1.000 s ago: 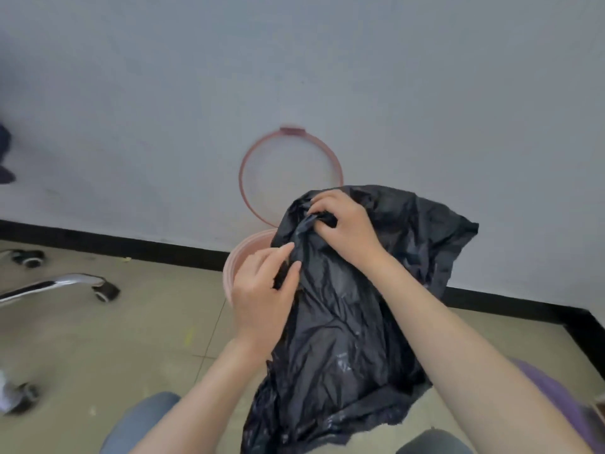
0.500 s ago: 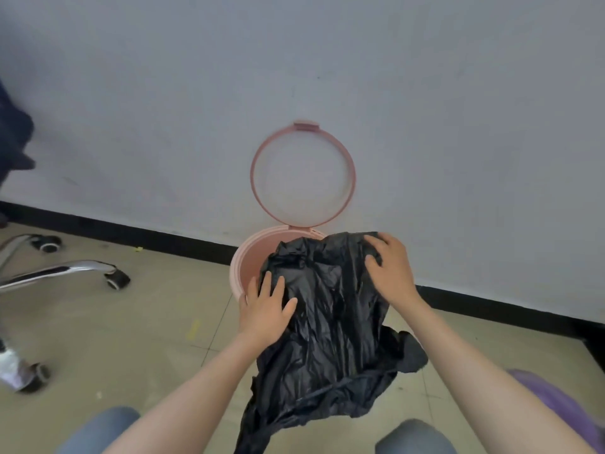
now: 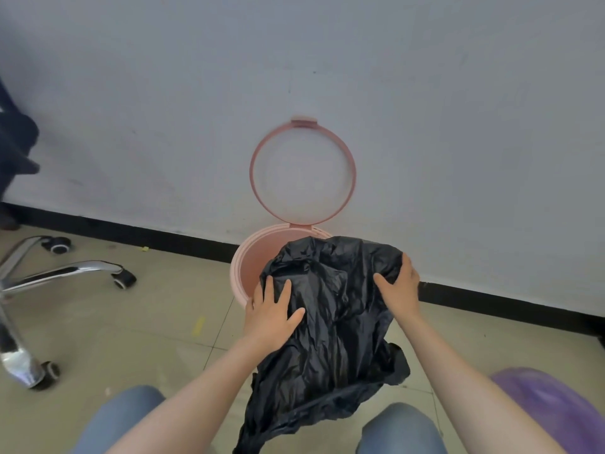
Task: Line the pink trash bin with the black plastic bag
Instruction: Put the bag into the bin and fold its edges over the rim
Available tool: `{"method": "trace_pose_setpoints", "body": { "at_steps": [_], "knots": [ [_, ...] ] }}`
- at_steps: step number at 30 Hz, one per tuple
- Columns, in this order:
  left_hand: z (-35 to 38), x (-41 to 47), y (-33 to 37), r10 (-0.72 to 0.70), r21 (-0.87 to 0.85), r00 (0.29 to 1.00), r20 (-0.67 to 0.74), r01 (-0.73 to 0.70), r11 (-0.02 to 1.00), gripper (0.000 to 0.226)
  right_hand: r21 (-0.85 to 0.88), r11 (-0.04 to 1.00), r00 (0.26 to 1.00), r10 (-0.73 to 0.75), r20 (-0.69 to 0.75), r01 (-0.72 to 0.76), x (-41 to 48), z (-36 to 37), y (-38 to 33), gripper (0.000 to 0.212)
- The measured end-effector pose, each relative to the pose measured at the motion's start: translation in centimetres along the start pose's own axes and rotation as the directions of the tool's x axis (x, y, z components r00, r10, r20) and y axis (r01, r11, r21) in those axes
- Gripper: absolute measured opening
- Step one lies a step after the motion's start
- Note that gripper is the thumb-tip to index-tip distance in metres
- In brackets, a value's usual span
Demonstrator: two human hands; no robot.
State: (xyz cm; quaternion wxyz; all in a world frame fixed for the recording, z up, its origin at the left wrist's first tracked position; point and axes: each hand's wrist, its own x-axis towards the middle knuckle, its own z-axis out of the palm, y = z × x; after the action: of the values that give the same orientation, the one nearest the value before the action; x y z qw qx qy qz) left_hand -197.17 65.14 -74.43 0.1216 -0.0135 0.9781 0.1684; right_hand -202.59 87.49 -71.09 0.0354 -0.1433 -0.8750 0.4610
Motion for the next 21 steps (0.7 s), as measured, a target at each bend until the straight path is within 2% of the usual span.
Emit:
{"method": "trace_pose_setpoints", "body": {
  "at_steps": [4, 6, 8, 10, 12, 14, 16, 19, 21],
  "knots": [
    [0.0, 0.3, 0.1, 0.040, -0.031, 0.998, -0.050, -0.041, 0.999, 0.066, -0.027, 0.979, 0.964, -0.196, 0.181, 0.204, -0.6, 2.3, -0.7, 0.071],
    [0.0, 0.8, -0.2, 0.071, -0.057, 0.992, -0.104, -0.078, 0.995, 0.067, -0.094, 0.937, 0.896, -0.288, 0.338, 0.336, -0.4, 4.0, -1.4, 0.068],
    [0.4, 1.3, -0.7, 0.079, -0.087, 0.989, -0.126, -0.091, 0.992, 0.070, -0.228, 0.851, 0.809, -0.319, 0.493, 0.474, 0.1, 6.0, -1.9, 0.064],
    [1.0, 2.0, -1.5, 0.050, -0.093, 0.997, -0.065, -0.056, 0.994, 0.070, -0.365, 0.761, 0.749, -0.230, 0.621, 0.536, 0.5, 8.1, -1.9, 0.057],
    [1.3, 2.5, -2.1, 0.042, 0.030, 0.998, 0.039, -0.043, 0.999, 0.063, -0.486, 0.667, 0.685, -0.050, 0.727, 0.565, 0.4, 9.9, -1.7, 0.049],
    [1.5, 2.6, -2.3, 0.071, 0.129, 0.993, 0.099, -0.083, 0.988, 0.056, -0.555, 0.580, 0.633, 0.085, 0.769, 0.596, 0.1, 10.8, -1.5, 0.045],
    [1.2, 2.5, -2.2, 0.094, 0.132, 0.989, 0.116, -0.109, 0.985, 0.051, -0.541, 0.591, 0.620, 0.086, 0.780, 0.598, 0.0, 11.0, -2.0, 0.043],
    [0.6, 2.6, -2.6, 0.106, 0.140, 0.989, 0.100, -0.120, 0.983, 0.047, -0.449, 0.686, 0.638, -0.030, 0.770, 0.573, 0.1, 10.2, -3.5, 0.039],
    [0.5, 2.8, -2.7, 0.102, 0.154, 0.991, 0.091, -0.116, 0.981, 0.046, -0.396, 0.731, 0.677, -0.122, 0.725, 0.556, 0.1, 8.7, -3.6, 0.037]
  ]
}}
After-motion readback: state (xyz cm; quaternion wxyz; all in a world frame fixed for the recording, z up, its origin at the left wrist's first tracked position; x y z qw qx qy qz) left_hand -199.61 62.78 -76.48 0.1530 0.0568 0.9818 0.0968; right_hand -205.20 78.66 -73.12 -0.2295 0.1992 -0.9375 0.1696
